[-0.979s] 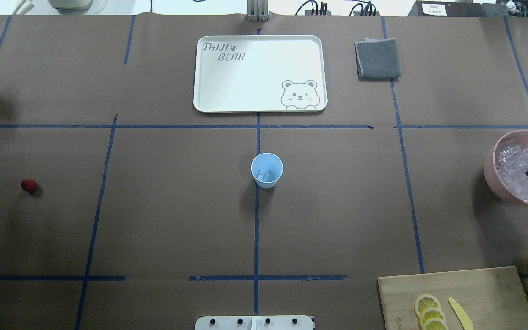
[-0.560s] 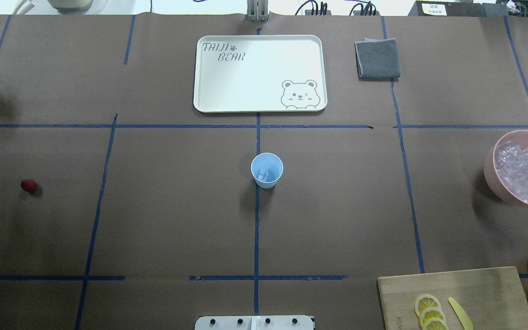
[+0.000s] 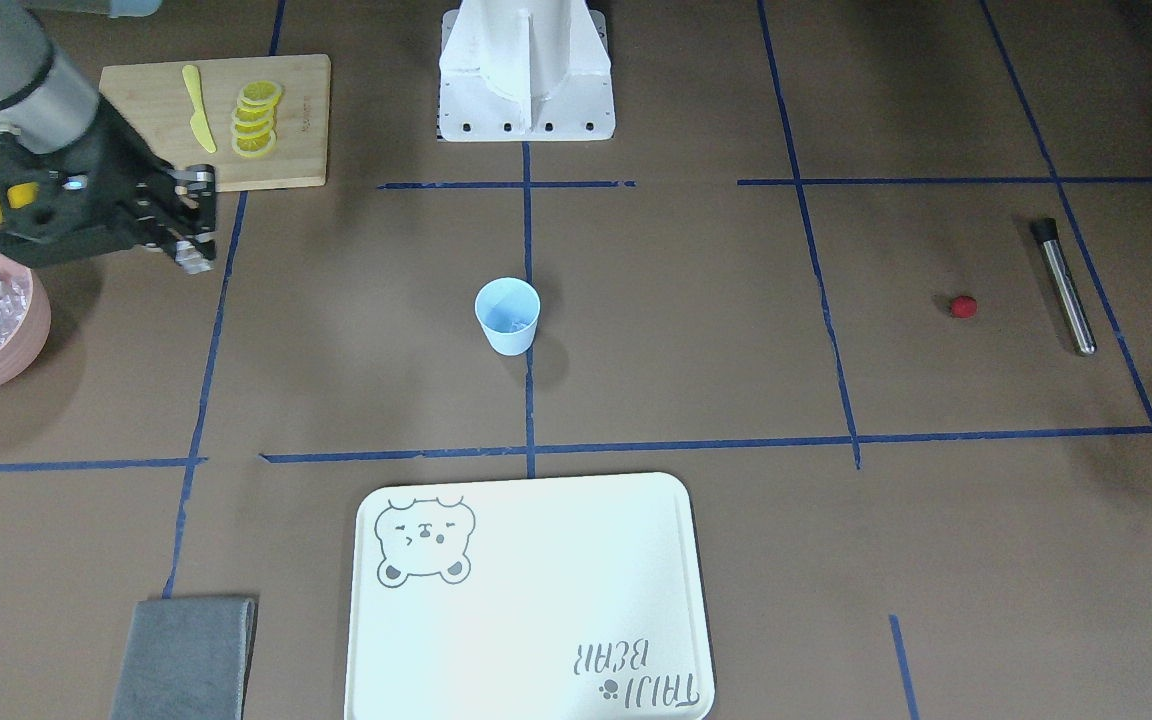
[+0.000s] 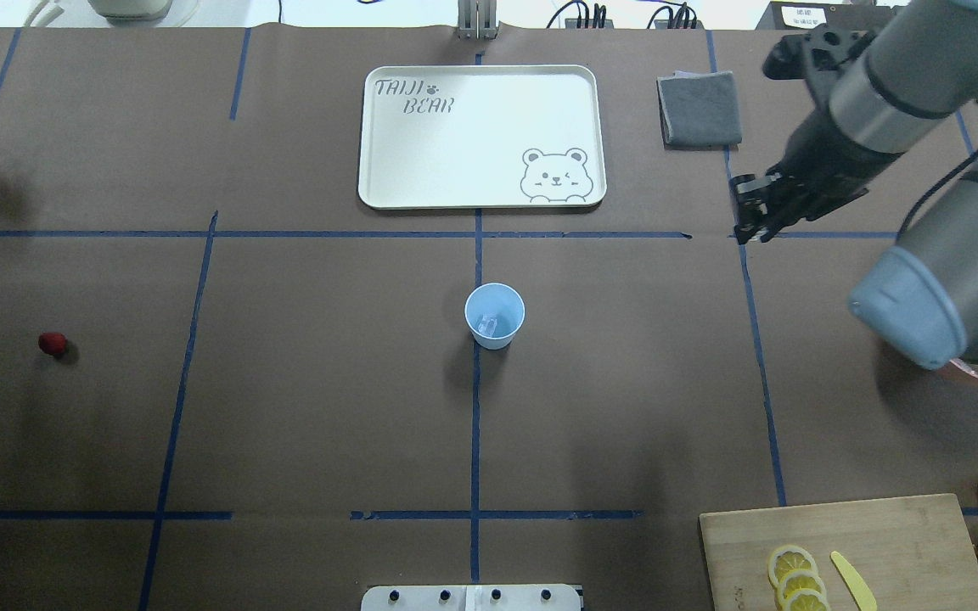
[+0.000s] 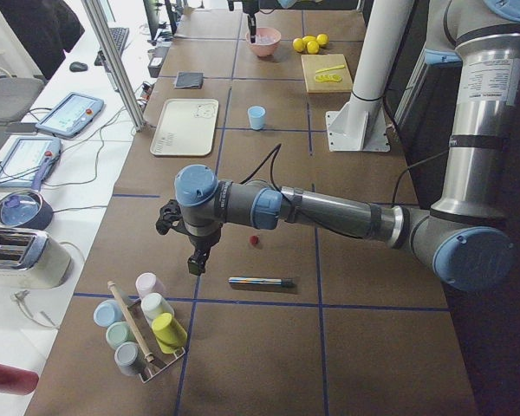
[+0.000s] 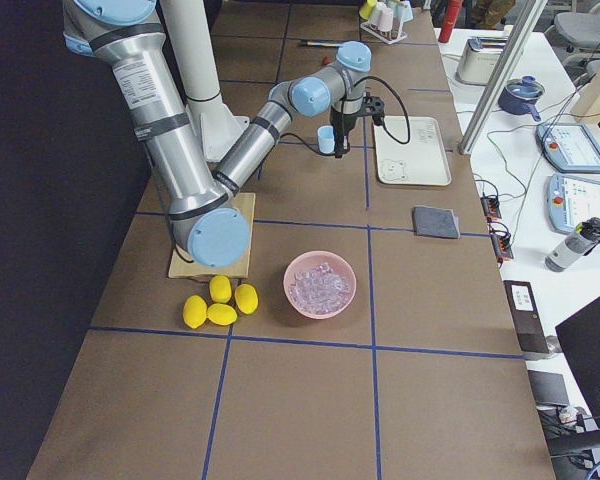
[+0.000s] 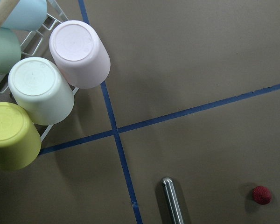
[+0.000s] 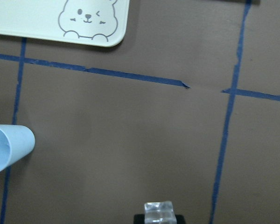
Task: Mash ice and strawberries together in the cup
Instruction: 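Carry the ice cube with the right gripper over the blue cup, then open the right gripper to drop the ice cube into the cup, then move the right gripper back to the pink ice bowl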
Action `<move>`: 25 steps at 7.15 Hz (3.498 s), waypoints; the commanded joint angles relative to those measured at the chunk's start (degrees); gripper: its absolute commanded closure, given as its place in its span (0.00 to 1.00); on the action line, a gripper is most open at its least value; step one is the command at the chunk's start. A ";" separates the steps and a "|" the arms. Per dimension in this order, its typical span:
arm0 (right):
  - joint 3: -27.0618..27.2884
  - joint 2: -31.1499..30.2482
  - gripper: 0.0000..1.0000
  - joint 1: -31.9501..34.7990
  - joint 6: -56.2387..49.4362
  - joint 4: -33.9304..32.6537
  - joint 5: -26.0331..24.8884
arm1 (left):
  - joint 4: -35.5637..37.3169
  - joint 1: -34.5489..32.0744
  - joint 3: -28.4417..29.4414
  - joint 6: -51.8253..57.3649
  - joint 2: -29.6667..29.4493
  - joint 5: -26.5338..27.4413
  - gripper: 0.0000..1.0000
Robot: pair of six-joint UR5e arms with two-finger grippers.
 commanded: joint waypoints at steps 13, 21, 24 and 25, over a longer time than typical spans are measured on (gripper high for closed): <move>-27.01 21.99 0.79 -17.53 18.38 10.64 -9.99 | 0.37 0.00 0.18 0.00 0.00 0.00 0.00; -24.74 21.46 0.02 -17.27 18.38 10.29 -9.90 | 0.28 0.00 0.00 -0.09 -0.09 0.00 0.00; -18.71 20.24 0.01 -14.30 18.38 4.70 -9.81 | 0.20 0.00 0.00 -0.09 -0.09 0.00 0.00; -10.05 14.49 0.01 -11.76 17.59 1.09 -9.81 | 0.20 0.00 0.00 -0.09 -0.09 0.00 0.00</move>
